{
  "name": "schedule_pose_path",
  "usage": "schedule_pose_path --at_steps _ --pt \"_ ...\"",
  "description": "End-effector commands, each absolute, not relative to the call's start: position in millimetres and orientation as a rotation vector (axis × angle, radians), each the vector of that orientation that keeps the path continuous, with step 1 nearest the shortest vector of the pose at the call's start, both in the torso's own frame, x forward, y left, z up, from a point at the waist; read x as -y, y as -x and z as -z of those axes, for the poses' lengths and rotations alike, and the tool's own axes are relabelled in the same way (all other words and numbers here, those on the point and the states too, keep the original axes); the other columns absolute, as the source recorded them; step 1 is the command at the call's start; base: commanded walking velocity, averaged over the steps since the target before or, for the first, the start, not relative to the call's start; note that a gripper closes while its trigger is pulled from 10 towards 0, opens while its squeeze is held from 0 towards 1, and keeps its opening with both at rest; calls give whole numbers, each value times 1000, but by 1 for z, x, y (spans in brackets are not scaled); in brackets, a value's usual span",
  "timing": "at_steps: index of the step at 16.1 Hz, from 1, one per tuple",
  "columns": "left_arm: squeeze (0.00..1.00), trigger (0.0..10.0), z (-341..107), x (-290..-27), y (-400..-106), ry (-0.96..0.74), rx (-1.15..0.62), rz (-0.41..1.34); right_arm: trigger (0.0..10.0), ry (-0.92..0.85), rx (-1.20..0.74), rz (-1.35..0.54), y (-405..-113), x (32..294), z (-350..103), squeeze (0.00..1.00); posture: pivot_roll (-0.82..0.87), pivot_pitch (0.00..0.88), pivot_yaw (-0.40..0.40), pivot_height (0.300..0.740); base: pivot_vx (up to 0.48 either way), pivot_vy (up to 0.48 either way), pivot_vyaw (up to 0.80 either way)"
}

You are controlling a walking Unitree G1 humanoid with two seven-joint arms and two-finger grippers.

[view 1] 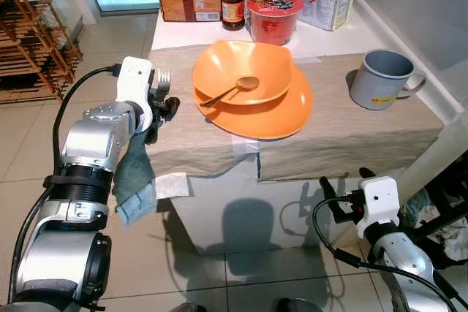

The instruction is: Setting the table

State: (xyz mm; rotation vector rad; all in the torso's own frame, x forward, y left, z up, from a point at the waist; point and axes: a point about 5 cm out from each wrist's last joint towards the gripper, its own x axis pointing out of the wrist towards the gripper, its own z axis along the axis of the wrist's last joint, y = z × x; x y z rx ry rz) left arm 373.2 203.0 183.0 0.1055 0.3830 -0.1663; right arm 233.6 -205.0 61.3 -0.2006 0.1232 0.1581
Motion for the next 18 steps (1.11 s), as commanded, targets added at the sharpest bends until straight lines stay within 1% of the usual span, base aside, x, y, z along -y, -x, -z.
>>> schedule_pose_path --at_steps 1,5,6,7,9,10,13,14,15,17,18 --pt "0 10000 -168 -210 -370 -79 -451 120 10000 210 -115 -161 -233 204 -65 0 -135 66 55 740 0 0 0" --pt "0 10000 -180 -211 -378 13 -411 91 10000 213 -115 -164 -233 204 -64 0 -139 54 60 740 0 0 0" --pt "0 10000 -190 -212 -379 11 -362 73 10000 213 -115 -163 -232 204 -63 0 -143 51 63 740 0 0 0" --pt "0 10000 -199 -214 -376 -40 -297 45 10000 213 -116 -161 -231 204 -63 0 -145 50 66 740 0 0 0" --pt "0 10000 -205 -211 -364 -134 -211 28 10000 213 -117 -158 -230 205 -63 0 -142 56 68 740 0 0 0" --pt "0 10000 -203 -209 -355 -153 -189 24 10000 212 -120 -156 -229 205 -62 0 -140 58 67 740 0 0 0" --pt "0 10000 -192 -205 -334 -122 -135 4 10000 210 -127 -165 -229 205 -61 0 -122 61 60 740 0 0 0" --pt "0 10000 -190 -206 -330 -118 -112 -17 10000 210 -127 -167 -230 204 -60 0 -117 60 60 740 0 0 0" --pt "0 10000 -183 -208 -318 -93 -80 -63 10000 207 -123 -167 -230 204 -60 0 -116 57 60 740 0 0 0" --pt "0 10000 -177 -209 -302 -125 -24 -105 10000 200 -93 -155 -232 205 -64 0 -117 57 60 740 0 0 0" --pt "0 10000 -179 -208 -291 -169 42 -124 10000 194 -75 -147 -232 206 -67 0 -117 56 61 740 0 0 0"
